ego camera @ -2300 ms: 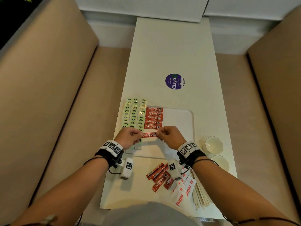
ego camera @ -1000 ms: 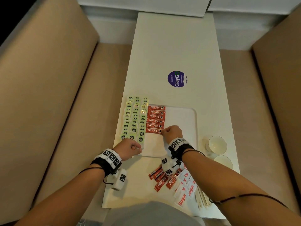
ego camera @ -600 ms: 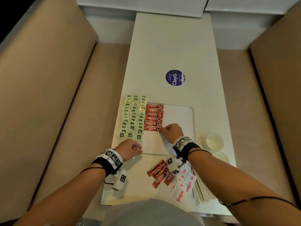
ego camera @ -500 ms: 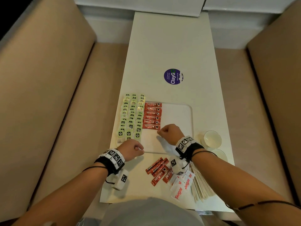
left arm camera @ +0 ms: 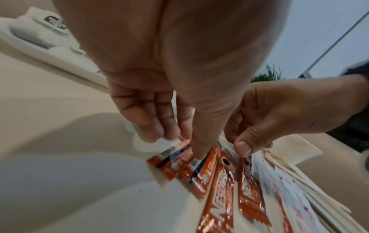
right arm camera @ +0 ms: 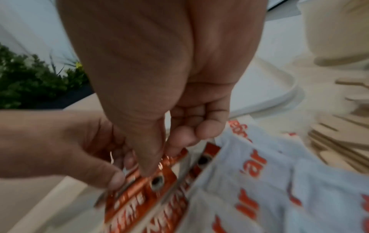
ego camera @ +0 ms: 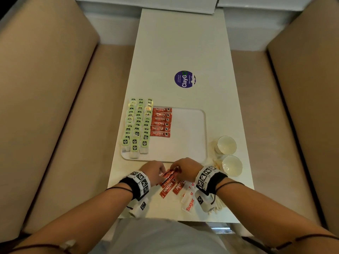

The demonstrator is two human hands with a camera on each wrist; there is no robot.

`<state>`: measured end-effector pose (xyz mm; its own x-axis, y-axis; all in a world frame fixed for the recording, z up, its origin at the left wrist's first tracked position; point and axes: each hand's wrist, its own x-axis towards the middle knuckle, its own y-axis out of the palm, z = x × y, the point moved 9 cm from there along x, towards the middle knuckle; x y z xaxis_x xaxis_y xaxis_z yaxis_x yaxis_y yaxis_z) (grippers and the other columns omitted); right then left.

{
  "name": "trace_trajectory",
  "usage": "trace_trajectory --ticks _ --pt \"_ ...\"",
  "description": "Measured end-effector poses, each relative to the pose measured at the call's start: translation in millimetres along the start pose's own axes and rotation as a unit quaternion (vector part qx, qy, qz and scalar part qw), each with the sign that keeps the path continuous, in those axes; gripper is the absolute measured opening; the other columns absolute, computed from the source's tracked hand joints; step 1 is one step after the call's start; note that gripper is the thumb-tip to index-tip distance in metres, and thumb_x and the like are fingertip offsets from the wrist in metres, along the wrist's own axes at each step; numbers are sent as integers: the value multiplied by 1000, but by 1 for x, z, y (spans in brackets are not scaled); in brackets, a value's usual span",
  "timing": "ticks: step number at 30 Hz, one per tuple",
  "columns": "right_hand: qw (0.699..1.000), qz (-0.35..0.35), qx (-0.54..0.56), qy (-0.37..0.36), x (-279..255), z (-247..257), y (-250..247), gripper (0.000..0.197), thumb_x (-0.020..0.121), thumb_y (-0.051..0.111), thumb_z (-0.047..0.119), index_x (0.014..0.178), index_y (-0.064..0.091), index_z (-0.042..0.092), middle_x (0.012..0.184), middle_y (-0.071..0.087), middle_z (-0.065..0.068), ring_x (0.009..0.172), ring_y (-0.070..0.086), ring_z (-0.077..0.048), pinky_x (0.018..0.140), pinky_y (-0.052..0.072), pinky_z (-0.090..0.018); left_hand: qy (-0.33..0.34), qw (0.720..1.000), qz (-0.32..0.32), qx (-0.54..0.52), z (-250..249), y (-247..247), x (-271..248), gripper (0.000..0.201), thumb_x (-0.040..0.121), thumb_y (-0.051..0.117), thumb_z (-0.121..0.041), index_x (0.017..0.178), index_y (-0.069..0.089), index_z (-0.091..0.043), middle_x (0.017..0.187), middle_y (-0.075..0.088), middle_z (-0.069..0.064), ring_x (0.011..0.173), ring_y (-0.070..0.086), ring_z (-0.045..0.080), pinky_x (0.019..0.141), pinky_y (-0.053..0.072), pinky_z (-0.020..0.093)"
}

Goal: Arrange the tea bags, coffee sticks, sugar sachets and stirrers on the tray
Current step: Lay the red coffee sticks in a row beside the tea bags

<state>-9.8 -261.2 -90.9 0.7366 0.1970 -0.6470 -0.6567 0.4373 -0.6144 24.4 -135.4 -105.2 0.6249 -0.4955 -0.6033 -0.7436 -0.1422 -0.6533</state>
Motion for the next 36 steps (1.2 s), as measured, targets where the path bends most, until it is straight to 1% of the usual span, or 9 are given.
trace_trajectory --ticks 3,10,20,25,28,30,32,34,36 --pt "998 -26 -59 -11 -3 1 6 28 93 67 32 120 67 26 103 72 6 93 66 -14 86 56 -32 14 999 -23 27 -4 5 0 28 80 79 -27 105 67 -24 104 63 -6 95 63 14 83 52 28" --pt "994 -76 -84 -7 -2 -5 8 17 96 62 36 107 67 25 93 71 3 82 66 -18 76 55 -32 16 997 -43 55 -3 9 -2 16 86 72 -20 100 65 -22 106 64 -1 94 62 17 83 50 29" --pt "997 -58 -48 7 -3 -12 1 3 89 71 24 91 69 23 90 69 5 85 64 -16 75 53 -27 -36 999 -25 -10 14 0 -3 13 81 70 -16 73 61 -20 71 61 -5 69 58 17 58 39 24" --pt "996 -77 -44 -17 -7 -6 -15 4 91 69 28 90 67 26 87 65 8 84 61 -13 67 42 -23 -85 992 13 -87 21 -12 -5 11 91 62 -14 89 51 -18 85 62 3 81 62 24 75 50 35" --pt "991 -118 -42 -44 -12 0 -31 7 94 65 29 98 68 24 88 67 6 82 60 -14 68 44 -25 -139 966 16 -218 23 -18 -7 10 100 47 -15 95 54 -10 84 62 8 78 65 26 83 55 46" --pt "986 -151 -35 -58 -16 5 -42 10 96 61 29 101 67 23 91 68 5 81 61 -15 72 50 -28 -178 933 -5 -313 27 -22 -6 19 102 43 -16 102 58 -5 75 55 8 64 61 24 65 53 40" --pt "981 -182 -13 -67 -20 8 -52 12 97 58 27 103 67 22 92 66 5 80 59 -14 72 51 -28 -202 905 -38 -373 32 -28 -7 27 100 49 -26 101 61 -2 63 50 5 52 53 22 54 43 29" --pt "975 -208 8 -76 -24 12 -61 12 98 57 26 103 66 21 89 62 8 77 57 -12 70 48 -27 -209 883 -66 -414 37 -33 -9 35 95 59 -38 91 63 -3 53 46 0 48 47 20 51 39 26" --pt "967 -235 19 -92 -28 17 -69 11 98 57 25 101 67 22 87 60 10 73 55 -10 68 48 -27 -199 873 -71 -440 38 -36 -10 33 92 65 -37 88 64 -4 48 45 -3 48 45 18 51 39 27"
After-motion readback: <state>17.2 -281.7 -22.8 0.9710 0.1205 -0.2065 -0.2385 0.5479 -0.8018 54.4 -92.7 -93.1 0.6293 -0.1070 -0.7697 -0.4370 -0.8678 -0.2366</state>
